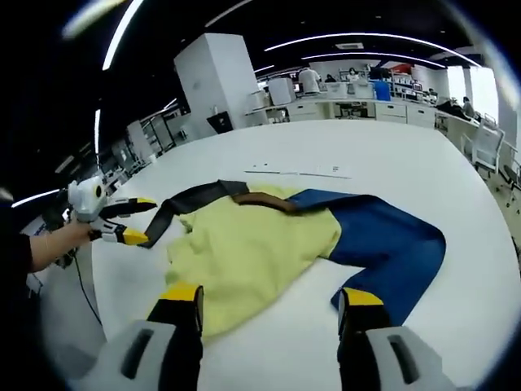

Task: Fold the garment on the visible template until the final outline fits inside the template.

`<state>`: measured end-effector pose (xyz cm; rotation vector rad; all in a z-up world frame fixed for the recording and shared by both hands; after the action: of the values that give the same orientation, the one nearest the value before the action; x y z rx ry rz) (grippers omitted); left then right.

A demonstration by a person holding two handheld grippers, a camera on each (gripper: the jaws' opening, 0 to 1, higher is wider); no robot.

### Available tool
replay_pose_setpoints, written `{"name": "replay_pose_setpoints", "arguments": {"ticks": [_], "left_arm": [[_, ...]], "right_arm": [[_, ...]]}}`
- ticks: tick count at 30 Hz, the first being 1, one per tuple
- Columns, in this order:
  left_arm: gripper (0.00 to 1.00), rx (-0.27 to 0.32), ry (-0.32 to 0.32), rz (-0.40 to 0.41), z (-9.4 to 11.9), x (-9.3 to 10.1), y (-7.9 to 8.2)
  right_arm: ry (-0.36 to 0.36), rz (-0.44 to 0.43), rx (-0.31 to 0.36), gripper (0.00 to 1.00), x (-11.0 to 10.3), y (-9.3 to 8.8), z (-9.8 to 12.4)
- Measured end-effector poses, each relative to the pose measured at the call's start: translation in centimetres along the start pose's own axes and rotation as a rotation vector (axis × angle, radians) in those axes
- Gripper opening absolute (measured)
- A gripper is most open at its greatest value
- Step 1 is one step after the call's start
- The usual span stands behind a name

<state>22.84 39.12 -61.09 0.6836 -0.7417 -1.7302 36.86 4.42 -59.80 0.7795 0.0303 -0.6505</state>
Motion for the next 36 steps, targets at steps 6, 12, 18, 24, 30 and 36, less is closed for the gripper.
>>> {"name": "replay_pose_setpoints", "arguments": {"ticks": [6,12,18,24,30,36], "left_arm": [[0.55,-0.008,-0.031,-0.033,-0.4,1.1,-0.1],[0.48,-0.068,-0.074,-0.044,-1.0,2.1,-0.8],[0.44,-0.077,-0.084,-0.053,-1.6,2.8,-0.8],[0.39,-0.084,-0.102,-0.065,-2.0,3.1,-0.5],[0.35,-0.117,-0.110,-0.098,-3.2,3.8,-1.0],[0.30,-0.121,-0.107,-0.109,-4.0,4.0,-1.2]], "right_arm": [[0.033,0.026,-0.016,0.66,-1.6,-1.5,-0.2],[0.059,0.047,-0.053,0.65,-3.1,-3.2,-0.5],[0.099,0.051,-0.069,0.60,-4.9,-4.6,-1.2],[0.127,0.054,-0.086,0.59,-6.1,-5.4,-2.0],[0.133,0.064,-0.116,0.55,-7.3,-6.5,-2.9],[0.105,0.070,-0.124,0.46,-8.1,-7.4,-3.6]]}}
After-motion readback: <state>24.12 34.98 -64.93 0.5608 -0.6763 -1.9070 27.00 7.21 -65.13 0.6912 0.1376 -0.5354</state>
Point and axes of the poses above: the point that each gripper's makers call its tool centre point, and the gripper's own axes: z roughly backward along the fingers, x roughly to its right, y roughly out of its top, the point moved 10 cm from there along z, roughly backward along the fingers, and after that the axes turned 9 degrees about -x, right-handed, at the moved point
